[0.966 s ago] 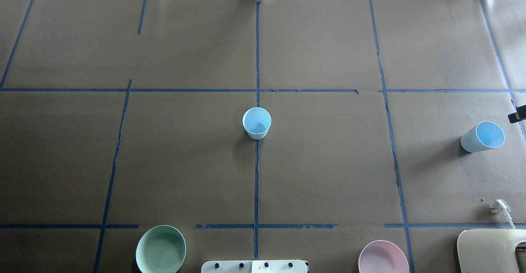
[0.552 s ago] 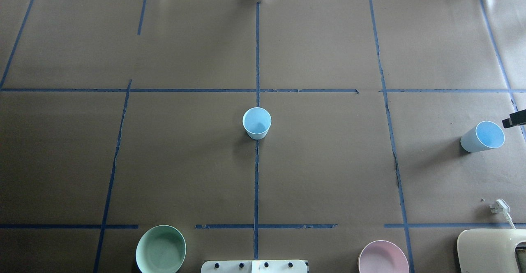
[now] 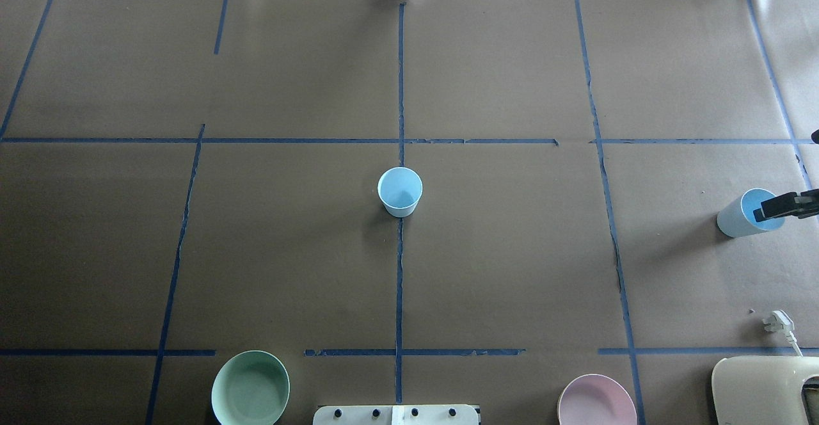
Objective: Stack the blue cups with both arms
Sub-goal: 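Reach the right gripper down to the other light-blue cup and grasp it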
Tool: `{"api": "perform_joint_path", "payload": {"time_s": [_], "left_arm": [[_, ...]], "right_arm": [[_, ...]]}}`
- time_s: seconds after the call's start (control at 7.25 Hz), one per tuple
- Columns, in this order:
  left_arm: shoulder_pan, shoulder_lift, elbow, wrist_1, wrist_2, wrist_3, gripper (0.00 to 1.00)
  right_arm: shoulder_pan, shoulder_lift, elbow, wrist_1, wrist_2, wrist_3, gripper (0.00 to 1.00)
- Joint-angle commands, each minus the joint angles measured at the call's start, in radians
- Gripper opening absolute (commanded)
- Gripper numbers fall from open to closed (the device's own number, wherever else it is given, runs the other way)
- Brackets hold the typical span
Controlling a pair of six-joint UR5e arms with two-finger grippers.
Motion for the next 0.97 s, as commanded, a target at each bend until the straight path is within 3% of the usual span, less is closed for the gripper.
{"api": "perform_joint_path", "payload": {"time_s": [0.0, 0.14, 0.55, 0.83], "left_arm": [[0.000, 0.003, -0.001, 0.000, -0.001, 0.002, 1.00], [0.000, 0.007, -0.006, 0.000, -0.001, 0.000, 1.00], [-0.002, 0.007, -0.012, 0.000, 0.009, -0.015, 1.00], [0.000, 0.024, -0.009, 0.000, 0.012, -0.012, 1.00]], "right_arm": [[-0.016, 0.002, -0.002, 0.000, -0.002, 0.003, 0.17], [-0.016, 0.002, -0.002, 0.000, -0.002, 0.003, 0.05], [-0.021, 0.108, 0.013, -0.012, 0.011, 0.106, 0.00], [-0.143, 0.282, 0.033, -0.049, -0.002, 0.385, 0.00]]}}
